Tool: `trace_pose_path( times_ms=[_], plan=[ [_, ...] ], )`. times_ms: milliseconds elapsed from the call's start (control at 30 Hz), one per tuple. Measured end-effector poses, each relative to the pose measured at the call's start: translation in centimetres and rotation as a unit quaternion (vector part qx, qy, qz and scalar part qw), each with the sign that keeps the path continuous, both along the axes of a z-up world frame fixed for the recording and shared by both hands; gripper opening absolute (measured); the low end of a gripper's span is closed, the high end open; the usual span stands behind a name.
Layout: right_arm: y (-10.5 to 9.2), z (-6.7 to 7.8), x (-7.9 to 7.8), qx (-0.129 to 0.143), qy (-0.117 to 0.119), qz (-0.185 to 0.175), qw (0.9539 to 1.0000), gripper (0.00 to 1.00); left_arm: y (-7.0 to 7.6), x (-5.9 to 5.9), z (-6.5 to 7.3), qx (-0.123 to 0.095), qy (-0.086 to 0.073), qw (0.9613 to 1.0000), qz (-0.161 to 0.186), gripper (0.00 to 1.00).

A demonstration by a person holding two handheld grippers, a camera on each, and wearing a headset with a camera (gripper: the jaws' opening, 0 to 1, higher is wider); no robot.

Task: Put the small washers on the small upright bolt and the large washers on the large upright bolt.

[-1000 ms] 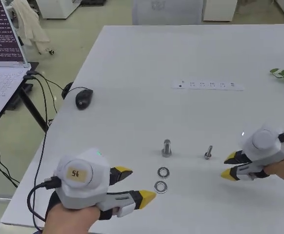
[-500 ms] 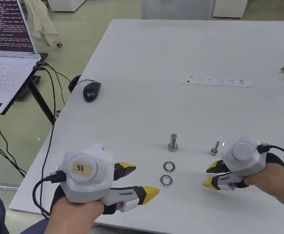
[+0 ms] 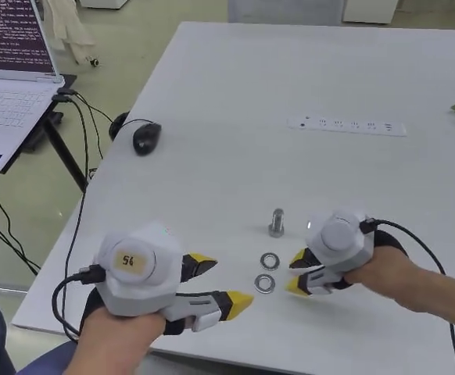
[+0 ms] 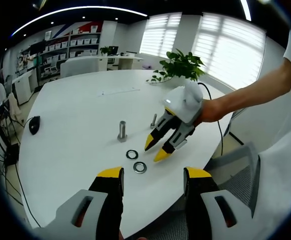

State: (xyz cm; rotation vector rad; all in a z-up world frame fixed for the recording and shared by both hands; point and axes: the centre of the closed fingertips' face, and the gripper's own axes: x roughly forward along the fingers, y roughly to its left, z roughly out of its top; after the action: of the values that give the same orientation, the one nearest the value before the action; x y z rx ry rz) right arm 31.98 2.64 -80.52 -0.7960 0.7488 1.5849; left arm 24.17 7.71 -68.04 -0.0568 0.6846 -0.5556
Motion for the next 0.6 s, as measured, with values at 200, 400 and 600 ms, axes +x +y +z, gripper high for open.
trace_pose_path(
  times_ms=[200, 400, 600],
  plan=[
    [1.7, -0.4, -1.2, -0.006, -0.007, 0.039, 0.9992, 0.26, 0.1, 0.0, 0.1, -0.001, 0.000, 1.0000, 0.003, 0.47],
    [2.6, -1.3, -1.4, -0.026, -0.025, 0.082, 0.9960, 0.26, 0.4, -0.1, 0.0, 0.000, 0.002, 1.0000, 0.009, 0.47],
    [2.4, -2.0, -1.7, -0.046, -0.034, 0.116, 0.9916, 0.27, 1.1, -0.3, 0.1, 0.001, 0.003, 0.9998, 0.020, 0.47]
  ],
)
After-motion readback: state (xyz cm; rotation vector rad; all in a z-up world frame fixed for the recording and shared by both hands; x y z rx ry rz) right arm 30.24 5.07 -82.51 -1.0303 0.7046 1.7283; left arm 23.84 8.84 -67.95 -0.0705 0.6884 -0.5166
